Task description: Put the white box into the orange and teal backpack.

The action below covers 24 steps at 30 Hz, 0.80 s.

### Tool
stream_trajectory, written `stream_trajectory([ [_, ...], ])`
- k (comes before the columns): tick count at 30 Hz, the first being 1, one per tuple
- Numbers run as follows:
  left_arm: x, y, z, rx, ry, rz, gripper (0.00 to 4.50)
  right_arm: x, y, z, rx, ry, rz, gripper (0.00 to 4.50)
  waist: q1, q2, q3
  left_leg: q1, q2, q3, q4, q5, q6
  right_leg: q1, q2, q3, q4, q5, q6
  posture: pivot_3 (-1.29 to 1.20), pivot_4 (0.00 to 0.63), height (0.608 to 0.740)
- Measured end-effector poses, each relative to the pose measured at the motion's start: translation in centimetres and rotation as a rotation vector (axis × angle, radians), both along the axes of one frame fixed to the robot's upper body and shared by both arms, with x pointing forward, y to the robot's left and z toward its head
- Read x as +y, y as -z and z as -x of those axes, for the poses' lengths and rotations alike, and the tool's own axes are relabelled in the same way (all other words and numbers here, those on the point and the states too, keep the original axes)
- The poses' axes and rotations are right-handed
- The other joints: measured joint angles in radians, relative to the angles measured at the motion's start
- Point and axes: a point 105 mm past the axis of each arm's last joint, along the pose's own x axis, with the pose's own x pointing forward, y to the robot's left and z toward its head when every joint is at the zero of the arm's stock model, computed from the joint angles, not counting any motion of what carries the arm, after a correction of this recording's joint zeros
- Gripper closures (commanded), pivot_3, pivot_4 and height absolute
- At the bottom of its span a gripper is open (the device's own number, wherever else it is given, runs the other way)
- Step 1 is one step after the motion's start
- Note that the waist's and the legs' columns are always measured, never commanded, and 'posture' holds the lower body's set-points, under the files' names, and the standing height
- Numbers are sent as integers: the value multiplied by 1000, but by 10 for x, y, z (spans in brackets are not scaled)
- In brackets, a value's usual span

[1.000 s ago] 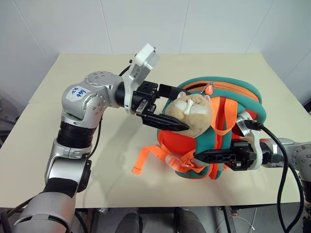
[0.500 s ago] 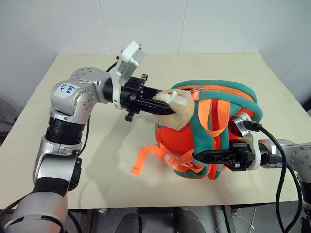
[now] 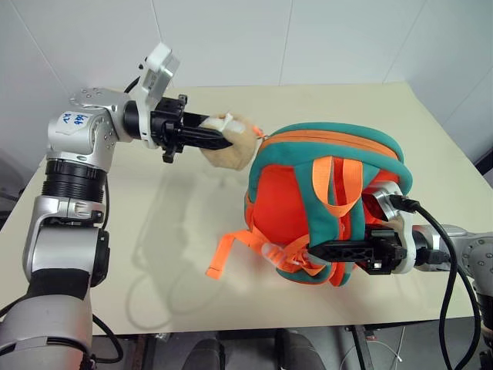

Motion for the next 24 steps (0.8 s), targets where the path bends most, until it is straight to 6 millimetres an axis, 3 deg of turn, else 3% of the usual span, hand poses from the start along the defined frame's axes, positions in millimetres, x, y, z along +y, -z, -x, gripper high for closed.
stream_trajectory([
  [7,12,51,-16,108,-86,-105,3621,1,3,2,11,12,0,3908,3,0,0,0,0,0,1,0,0,0,0,0,1,0,0,0,150,740],
  [17,-11,124,-9,334,-32,-145,3621,0,2,6,16,20,-5,3908,5,-2,-1,0,0,0,1,0,0,0,-1,0,0,0,0,0,150,740],
  [24,-12,138,-1,346,-23,-153,3621,-5,1,6,19,33,27,3908,5,-2,-1,0,0,0,1,0,0,0,-1,0,1,0,0,0,150,740],
])
